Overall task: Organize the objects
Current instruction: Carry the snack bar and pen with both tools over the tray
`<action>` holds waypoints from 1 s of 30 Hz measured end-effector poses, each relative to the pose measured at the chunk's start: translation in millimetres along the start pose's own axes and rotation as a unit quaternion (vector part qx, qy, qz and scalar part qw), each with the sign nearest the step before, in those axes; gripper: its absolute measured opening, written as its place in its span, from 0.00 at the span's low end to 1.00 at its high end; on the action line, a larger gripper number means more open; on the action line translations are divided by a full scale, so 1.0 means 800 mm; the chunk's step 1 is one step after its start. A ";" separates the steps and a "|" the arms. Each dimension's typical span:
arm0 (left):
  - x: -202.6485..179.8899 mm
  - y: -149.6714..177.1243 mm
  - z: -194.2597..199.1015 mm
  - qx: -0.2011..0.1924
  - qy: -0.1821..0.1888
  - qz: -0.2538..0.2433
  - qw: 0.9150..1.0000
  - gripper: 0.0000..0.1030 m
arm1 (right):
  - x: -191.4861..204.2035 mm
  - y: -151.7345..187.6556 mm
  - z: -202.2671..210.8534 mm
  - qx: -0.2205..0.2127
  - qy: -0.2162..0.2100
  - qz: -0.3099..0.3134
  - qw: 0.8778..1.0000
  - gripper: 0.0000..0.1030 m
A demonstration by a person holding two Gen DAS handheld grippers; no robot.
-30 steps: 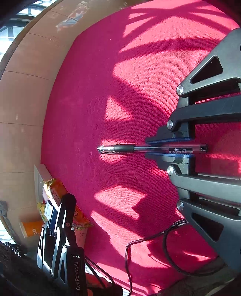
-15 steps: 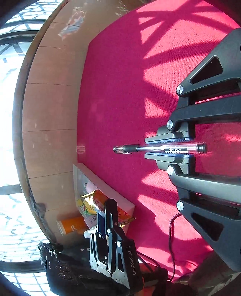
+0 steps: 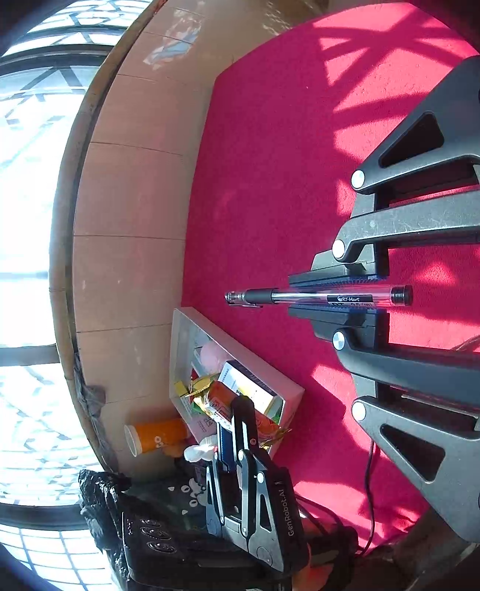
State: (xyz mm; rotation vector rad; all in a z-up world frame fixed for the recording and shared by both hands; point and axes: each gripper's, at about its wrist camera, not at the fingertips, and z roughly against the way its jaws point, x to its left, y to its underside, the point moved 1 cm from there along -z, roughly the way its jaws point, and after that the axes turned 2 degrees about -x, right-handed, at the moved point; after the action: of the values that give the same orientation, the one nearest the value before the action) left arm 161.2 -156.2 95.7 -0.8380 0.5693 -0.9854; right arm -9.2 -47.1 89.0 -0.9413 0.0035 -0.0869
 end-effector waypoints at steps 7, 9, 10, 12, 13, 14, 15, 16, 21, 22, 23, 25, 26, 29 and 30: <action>0.017 0.007 0.010 -0.010 -0.008 0.020 1.000 0.19 | 0.023 -0.012 -0.006 -0.001 -0.006 0.017 1.000 0.07; 0.021 0.009 0.013 -0.013 -0.009 0.025 1.000 0.19 | 0.029 -0.015 -0.006 -0.002 -0.007 0.022 1.000 0.07; 0.023 0.010 0.014 -0.014 -0.010 0.027 0.999 0.19 | 0.032 -0.017 -0.007 -0.002 -0.008 0.024 1.000 0.07; 0.027 0.012 0.018 -0.017 -0.011 0.031 0.999 0.19 | 0.037 -0.020 -0.008 -0.002 -0.008 0.028 1.000 0.07; 0.029 0.013 0.020 -0.019 -0.012 0.033 0.999 0.19 | 0.039 -0.021 -0.008 -0.002 -0.008 0.030 1.000 0.07; 0.031 0.014 0.021 -0.020 -0.013 0.034 0.999 0.19 | 0.043 -0.023 -0.009 -0.002 -0.008 0.032 0.999 0.07; 0.032 0.014 0.023 -0.022 -0.014 0.036 0.999 0.19 | 0.045 -0.025 -0.010 -0.003 -0.008 0.033 0.999 0.07; 0.034 0.013 0.023 -0.023 -0.015 0.037 0.999 0.19 | 0.047 -0.027 -0.011 -0.003 -0.008 0.034 0.999 0.07; 0.045 0.020 0.030 -0.028 -0.023 0.048 0.998 0.19 | 0.060 -0.035 -0.016 -0.004 -0.012 0.039 0.999 0.07; 0.048 0.021 0.031 -0.029 -0.024 0.050 0.998 0.19 | 0.063 -0.037 -0.017 -0.004 -0.012 0.041 0.999 0.07; 0.050 0.022 0.032 -0.030 -0.025 0.052 0.998 0.19 | 0.066 -0.039 -0.019 -0.004 -0.013 0.042 0.999 0.07; 0.055 0.025 0.036 -0.033 -0.027 0.057 0.997 0.19 | 0.072 -0.042 -0.022 -0.003 -0.016 0.044 0.999 0.07; 0.058 0.025 0.037 -0.034 -0.028 0.060 0.997 0.19 | 0.074 -0.044 -0.025 -0.003 -0.017 0.044 0.999 0.07; 0.066 0.028 0.041 -0.039 -0.031 0.067 0.997 0.19 | 0.082 -0.049 -0.031 -0.002 -0.019 0.049 0.999 0.07; 0.069 0.028 0.042 -0.040 -0.032 0.069 0.996 0.19 | 0.085 -0.050 -0.032 -0.001 -0.020 0.052 0.998 0.07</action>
State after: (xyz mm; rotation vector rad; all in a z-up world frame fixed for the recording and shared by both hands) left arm 222.1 -187.1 93.2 -0.8858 0.6074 -0.8117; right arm 54.8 -96.8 108.7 -0.9437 0.0148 0.0279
